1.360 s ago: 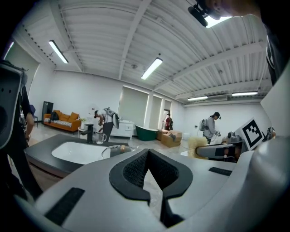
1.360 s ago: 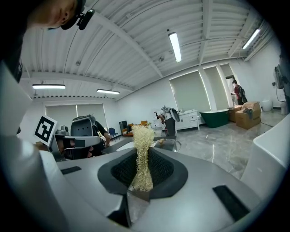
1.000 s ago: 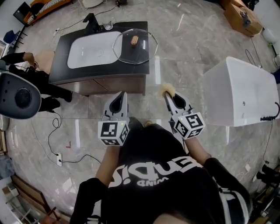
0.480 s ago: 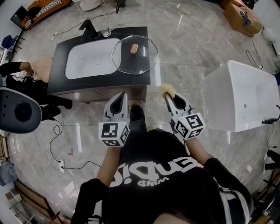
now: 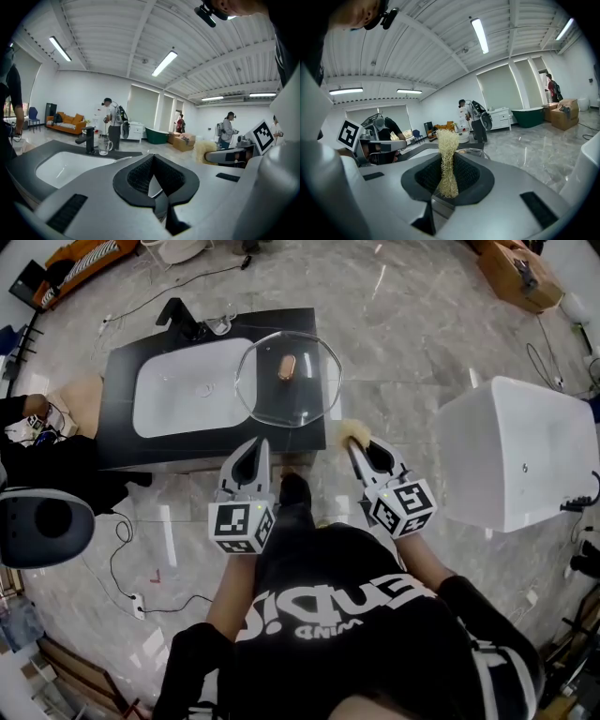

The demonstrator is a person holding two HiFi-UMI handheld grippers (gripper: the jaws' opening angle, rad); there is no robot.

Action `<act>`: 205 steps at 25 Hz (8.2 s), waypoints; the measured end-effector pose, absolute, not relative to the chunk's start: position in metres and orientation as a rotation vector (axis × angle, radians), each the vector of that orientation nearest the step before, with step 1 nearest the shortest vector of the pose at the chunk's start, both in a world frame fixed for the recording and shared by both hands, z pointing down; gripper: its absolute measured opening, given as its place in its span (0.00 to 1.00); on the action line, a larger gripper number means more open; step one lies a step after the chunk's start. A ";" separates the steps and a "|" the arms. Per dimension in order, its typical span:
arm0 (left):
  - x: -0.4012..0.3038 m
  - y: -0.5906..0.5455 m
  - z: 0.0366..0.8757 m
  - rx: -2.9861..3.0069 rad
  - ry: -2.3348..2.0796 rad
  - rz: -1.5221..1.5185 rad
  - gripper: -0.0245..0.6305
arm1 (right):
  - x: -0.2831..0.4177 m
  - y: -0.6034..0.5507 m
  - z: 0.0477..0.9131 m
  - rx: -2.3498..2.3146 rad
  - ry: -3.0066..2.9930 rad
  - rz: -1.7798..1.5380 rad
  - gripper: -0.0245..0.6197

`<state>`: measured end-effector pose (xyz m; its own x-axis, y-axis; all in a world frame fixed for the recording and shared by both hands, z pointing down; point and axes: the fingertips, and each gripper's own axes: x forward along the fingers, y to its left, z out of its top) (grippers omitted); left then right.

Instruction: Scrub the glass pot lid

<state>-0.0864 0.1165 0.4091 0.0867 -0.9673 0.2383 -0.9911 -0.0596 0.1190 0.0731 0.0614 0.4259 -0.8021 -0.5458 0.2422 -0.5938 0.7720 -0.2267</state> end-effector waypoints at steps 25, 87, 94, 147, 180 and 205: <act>-0.148 -0.043 0.398 2.304 -1.721 0.196 0.06 | 0.008 -0.069 0.400 1.131 -2.724 0.444 0.11; -0.112 -0.137 0.571 2.089 -1.329 0.696 0.36 | -0.001 -0.131 0.487 0.702 -2.615 0.546 0.11; -0.114 -0.136 0.574 2.087 -1.329 0.694 0.36 | -0.039 -0.092 0.545 0.376 -2.482 0.622 0.11; -0.112 -0.138 0.577 2.067 -1.285 0.660 0.34 | -0.061 -0.117 0.596 0.073 -2.271 0.258 0.11; -0.112 -0.140 0.578 2.015 -1.349 0.631 0.34 | -0.117 -0.202 0.594 -0.013 -2.216 0.157 0.11; -0.113 -0.142 0.585 1.964 -1.438 0.666 0.33 | -0.206 -0.137 0.593 -0.717 -1.987 -0.023 0.11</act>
